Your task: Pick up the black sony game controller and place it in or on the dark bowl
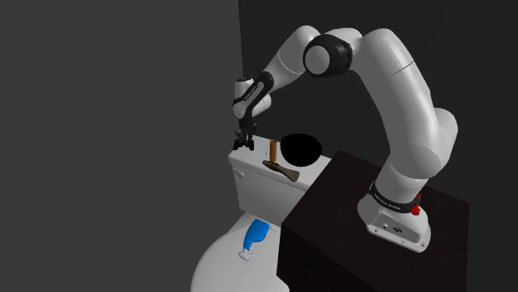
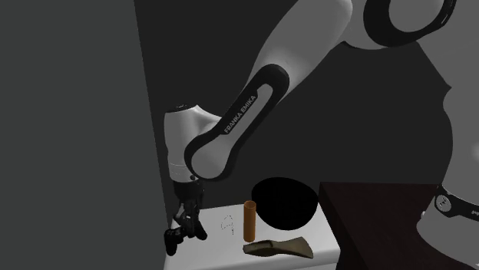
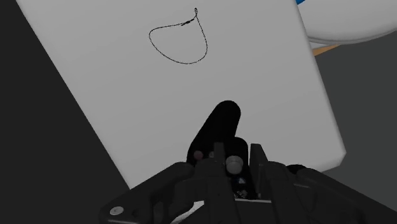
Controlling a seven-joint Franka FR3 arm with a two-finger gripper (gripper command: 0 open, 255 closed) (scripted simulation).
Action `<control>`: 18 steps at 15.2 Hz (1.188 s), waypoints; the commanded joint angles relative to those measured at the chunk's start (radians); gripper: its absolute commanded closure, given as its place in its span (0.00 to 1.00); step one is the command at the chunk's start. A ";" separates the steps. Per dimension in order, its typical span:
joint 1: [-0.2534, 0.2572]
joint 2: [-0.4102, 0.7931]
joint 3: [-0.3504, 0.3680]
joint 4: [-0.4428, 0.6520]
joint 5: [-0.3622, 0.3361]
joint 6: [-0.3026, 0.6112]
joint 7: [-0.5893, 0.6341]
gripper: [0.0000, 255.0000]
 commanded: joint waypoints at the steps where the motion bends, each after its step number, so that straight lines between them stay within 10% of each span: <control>1: -0.002 0.004 -0.003 -0.003 -0.001 -0.001 0.000 1.00; 18: -0.001 -0.112 -0.004 -0.032 -0.002 -0.087 0.001 1.00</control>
